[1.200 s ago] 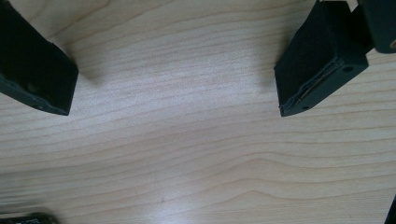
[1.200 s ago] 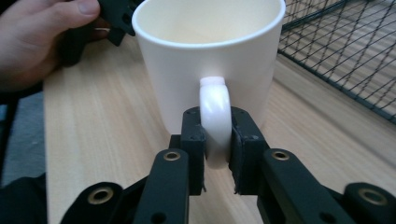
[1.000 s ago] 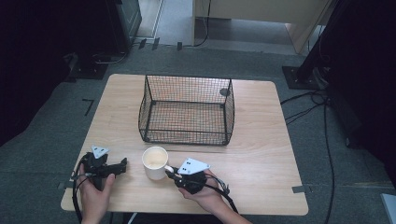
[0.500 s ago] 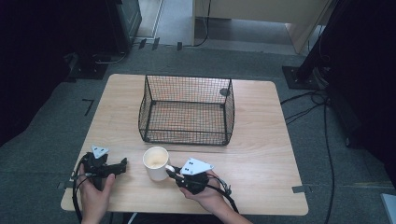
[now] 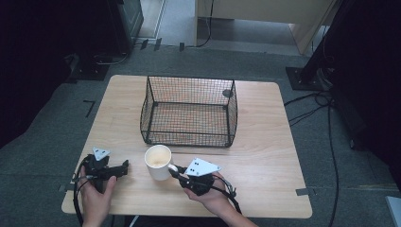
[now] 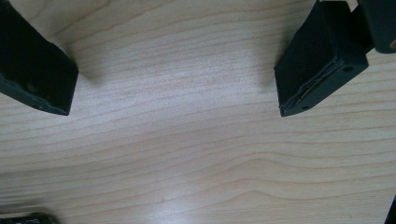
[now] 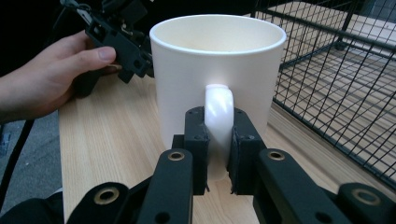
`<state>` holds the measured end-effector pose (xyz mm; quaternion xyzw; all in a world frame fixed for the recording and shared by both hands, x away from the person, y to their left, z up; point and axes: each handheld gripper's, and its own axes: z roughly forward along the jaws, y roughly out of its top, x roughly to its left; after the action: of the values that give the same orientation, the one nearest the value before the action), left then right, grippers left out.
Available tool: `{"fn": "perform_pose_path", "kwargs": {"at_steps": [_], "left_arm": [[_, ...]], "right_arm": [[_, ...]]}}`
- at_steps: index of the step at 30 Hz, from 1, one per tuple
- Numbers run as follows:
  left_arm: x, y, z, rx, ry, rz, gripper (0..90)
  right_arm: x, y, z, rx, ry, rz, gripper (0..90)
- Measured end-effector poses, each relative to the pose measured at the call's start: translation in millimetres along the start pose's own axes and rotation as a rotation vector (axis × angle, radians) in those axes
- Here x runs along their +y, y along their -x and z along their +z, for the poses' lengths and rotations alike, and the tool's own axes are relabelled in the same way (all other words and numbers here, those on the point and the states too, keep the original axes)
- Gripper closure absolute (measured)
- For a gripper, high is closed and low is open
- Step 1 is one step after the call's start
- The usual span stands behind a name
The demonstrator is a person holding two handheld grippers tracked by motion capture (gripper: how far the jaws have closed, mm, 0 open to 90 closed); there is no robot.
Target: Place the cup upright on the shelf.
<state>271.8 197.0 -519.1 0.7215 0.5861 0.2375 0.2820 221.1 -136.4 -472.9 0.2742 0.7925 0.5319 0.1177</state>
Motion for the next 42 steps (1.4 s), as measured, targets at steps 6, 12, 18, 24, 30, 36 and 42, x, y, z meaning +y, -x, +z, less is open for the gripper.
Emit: {"fn": "perform_pose_path", "kwargs": {"at_steps": [6, 12, 18, 24, 30, 36, 42], "left_arm": [[0.0, 0.0, 0.0, 0.0, 0.0, 0.0, 0.0], [0.0, 0.0, 0.0, 0.0, 0.0, 0.0, 0.0], [0.0, 0.1, 0.1, 0.0, 0.002, -0.002, 0.0], [0.0, 0.0, 0.1, 0.001, 0.002, 0.0, 0.0], [0.0, 0.2, 0.2, 0.0, 0.003, -0.003, 0.0], [0.0, 0.2, 0.2, 0.0, 0.003, -0.003, 0.0], [0.0, 0.1, 0.2, 0.0, 0.003, -0.002, 0.0]], "right_arm": [[8.9, -0.2, -3.9, 0.004, 0.016, -0.007, 81.0], [19.3, 0.0, -7.9, 0.001, 0.037, -0.012, 81.0], [30.4, 2.2, -12.9, -0.005, 0.055, -0.022, 81.0], [43.7, 6.4, -21.0, -0.018, 0.085, -0.023, 81.0], [55.7, 12.9, -28.5, -0.034, 0.107, -0.022, 81.0], [67.3, 20.5, -35.7, -0.05, 0.136, -0.012, 81.0], [78.9, 28.4, -40.3, -0.077, 0.154, -0.01, 81.0]]}}
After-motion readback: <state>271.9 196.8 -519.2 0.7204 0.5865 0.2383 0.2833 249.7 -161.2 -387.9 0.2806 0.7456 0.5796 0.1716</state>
